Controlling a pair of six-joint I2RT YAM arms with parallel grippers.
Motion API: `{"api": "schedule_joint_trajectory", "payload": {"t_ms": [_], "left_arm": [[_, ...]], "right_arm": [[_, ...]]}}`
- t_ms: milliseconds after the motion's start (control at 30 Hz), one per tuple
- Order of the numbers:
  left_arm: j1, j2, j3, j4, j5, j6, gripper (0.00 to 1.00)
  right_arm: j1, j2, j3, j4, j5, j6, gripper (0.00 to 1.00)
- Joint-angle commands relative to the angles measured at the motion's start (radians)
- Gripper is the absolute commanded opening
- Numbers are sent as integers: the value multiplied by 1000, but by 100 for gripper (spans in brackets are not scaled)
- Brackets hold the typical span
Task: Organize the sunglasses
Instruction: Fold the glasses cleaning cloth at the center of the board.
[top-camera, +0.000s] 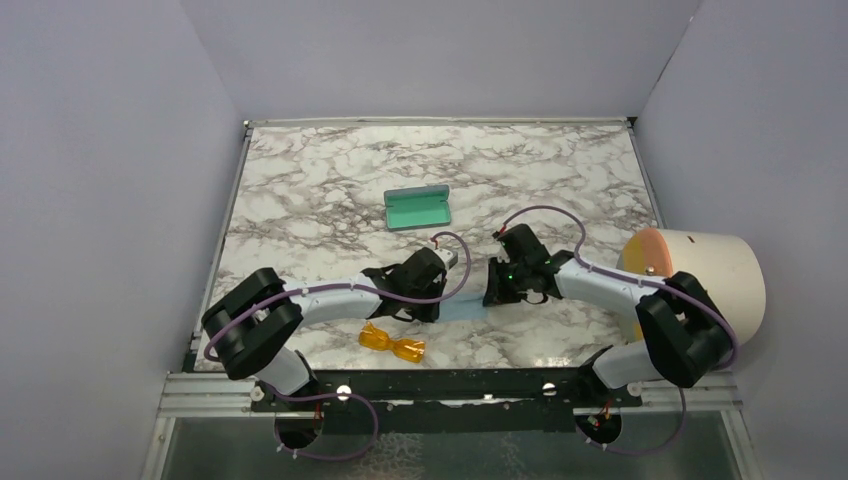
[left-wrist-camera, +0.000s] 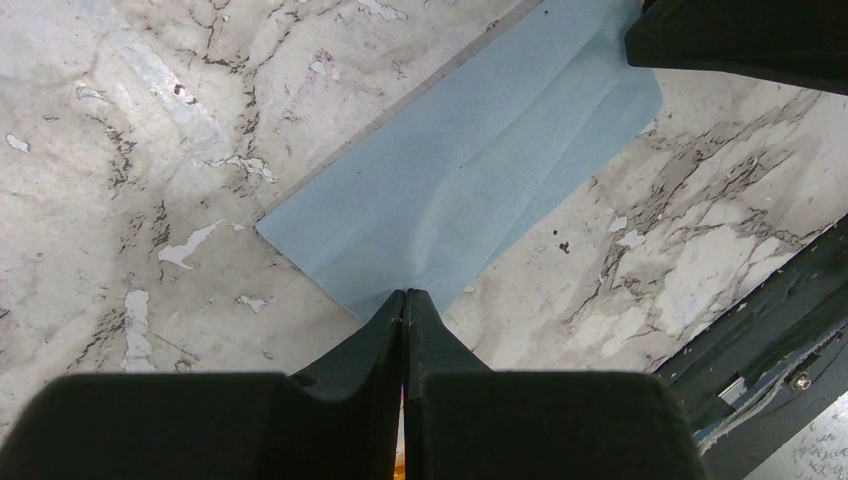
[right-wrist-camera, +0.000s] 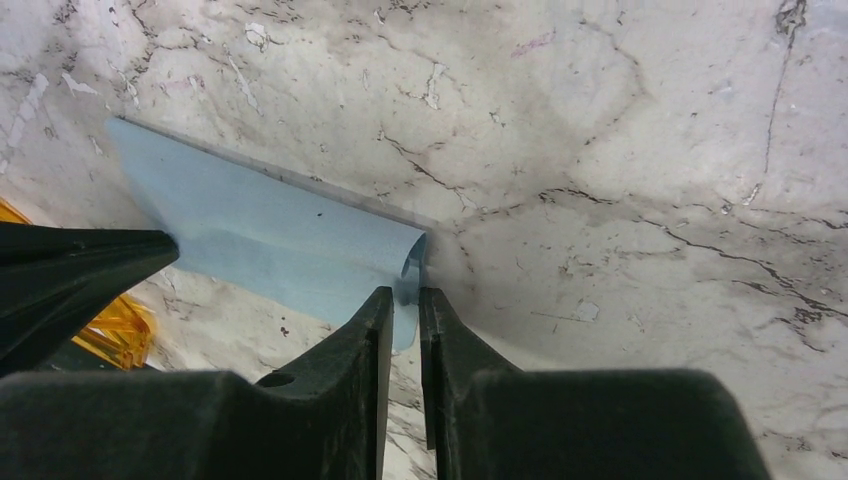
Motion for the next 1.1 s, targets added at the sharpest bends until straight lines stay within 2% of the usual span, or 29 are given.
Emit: {"api": "schedule_joint_trajectory", "payload": {"t_ms": [0,233,1067], "left_arm": [[-6,15,3,14,-7,0,5],[-6,21,5,14,-7,3,6],[-6,18,1,11,-11,6,5]], "right_arm": [[6,22,27,30,8,2,15],[6,21,23,31,4,1,1],[7,-92,23,-56,-39,25,1]]}}
